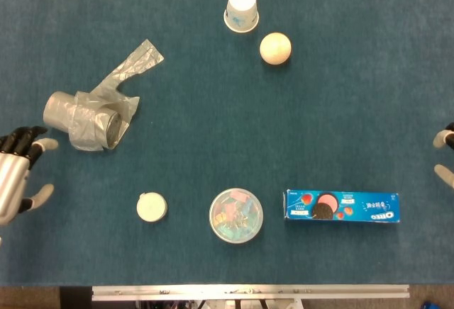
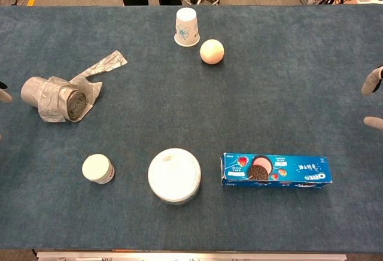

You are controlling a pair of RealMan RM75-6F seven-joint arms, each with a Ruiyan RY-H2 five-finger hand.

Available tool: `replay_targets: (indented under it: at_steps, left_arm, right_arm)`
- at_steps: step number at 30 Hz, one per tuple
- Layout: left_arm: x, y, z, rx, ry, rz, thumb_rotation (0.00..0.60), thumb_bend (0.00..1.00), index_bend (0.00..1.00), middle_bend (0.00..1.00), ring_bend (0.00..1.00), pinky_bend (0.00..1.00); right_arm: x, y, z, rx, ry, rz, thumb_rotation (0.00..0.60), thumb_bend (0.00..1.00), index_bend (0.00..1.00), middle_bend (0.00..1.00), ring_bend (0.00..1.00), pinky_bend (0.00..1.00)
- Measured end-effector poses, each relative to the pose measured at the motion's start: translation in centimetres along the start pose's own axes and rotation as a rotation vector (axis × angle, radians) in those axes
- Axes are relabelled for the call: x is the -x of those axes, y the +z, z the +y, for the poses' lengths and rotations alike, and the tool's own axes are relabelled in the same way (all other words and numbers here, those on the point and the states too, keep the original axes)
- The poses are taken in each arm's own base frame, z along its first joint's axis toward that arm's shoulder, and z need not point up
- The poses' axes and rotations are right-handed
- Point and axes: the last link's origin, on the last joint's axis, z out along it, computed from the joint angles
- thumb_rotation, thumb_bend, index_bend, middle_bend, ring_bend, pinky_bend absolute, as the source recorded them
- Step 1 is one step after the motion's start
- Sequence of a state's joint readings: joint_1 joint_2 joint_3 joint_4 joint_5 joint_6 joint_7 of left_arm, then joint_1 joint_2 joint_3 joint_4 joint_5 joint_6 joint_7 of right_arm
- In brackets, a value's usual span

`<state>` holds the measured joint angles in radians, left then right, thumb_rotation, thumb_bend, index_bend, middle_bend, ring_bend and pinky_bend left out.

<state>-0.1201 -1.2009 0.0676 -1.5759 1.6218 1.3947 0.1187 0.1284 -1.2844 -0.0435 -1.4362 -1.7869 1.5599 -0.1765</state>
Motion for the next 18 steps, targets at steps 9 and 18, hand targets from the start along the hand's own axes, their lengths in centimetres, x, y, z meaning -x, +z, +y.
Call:
replay_targets:
  at_steps: [9,18]
  left_arm:
    - [0.6,0.6,0.0,0.04,-0.019,-0.026,0.291,0.2,0.14,0.03,0.04,0.14]
    - [1.2,2.3,0.9,0.106,-0.025,-0.076,0.259,0.2,0.14,0.03,0.04,0.14]
  right_arm:
    - [-0.6,-0.6,-0.2,0.014,-0.024,0.018,0.6,0.07,0.51,0.54,0.37,0.49]
    - [-0.7,-0.9,-0.5,0.015,-0.034,0.023,0.6,0.07,0.51,0.54,0.37,0.49]
